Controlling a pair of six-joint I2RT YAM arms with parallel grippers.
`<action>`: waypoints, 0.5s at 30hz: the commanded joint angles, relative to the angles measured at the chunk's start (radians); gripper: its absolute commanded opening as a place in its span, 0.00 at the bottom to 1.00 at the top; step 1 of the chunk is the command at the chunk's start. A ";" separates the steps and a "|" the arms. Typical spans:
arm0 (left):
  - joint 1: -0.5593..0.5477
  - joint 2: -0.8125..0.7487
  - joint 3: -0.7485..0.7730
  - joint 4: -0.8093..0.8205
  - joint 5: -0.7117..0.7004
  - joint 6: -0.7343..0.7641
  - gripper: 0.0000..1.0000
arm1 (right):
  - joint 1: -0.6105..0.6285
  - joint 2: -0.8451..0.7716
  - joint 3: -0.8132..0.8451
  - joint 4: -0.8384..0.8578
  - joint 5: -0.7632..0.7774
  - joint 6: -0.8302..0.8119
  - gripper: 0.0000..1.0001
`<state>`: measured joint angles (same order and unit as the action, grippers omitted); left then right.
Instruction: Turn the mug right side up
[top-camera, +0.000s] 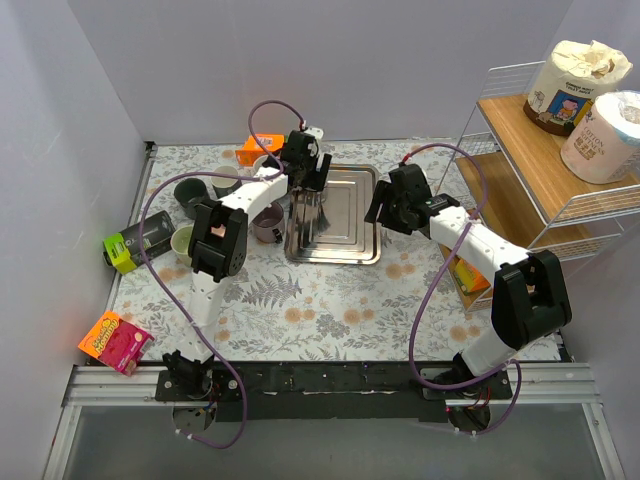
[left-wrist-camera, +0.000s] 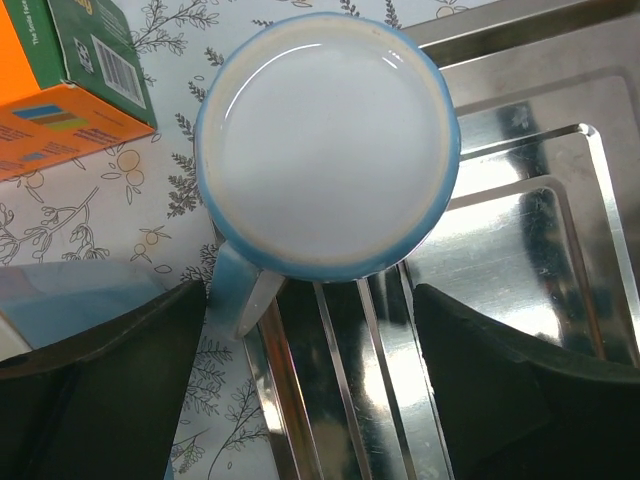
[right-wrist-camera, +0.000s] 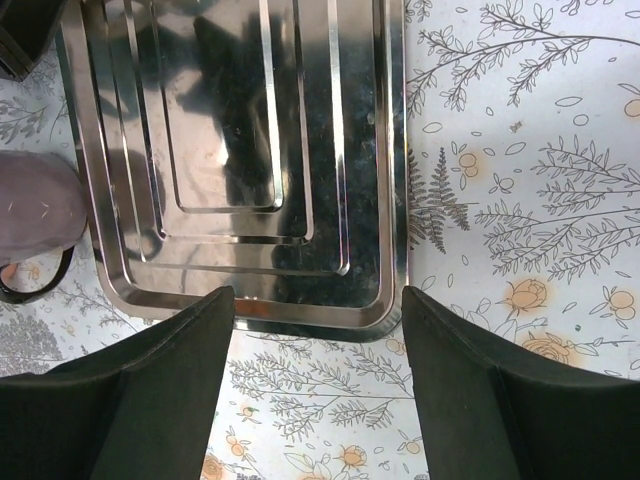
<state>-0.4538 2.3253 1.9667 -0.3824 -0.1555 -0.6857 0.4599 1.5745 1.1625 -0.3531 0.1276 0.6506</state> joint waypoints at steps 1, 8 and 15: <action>0.003 -0.001 0.015 0.016 0.030 0.015 0.76 | -0.003 -0.014 0.002 -0.012 -0.005 0.004 0.74; 0.003 -0.059 -0.064 0.039 0.059 -0.021 0.62 | -0.003 -0.024 -0.020 -0.014 -0.014 0.027 0.73; 0.003 -0.053 -0.055 0.045 0.060 -0.031 0.47 | -0.003 -0.034 -0.029 -0.020 -0.031 0.040 0.72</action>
<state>-0.4530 2.3322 1.8988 -0.3588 -0.1047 -0.7052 0.4595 1.5745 1.1355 -0.3691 0.1089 0.6788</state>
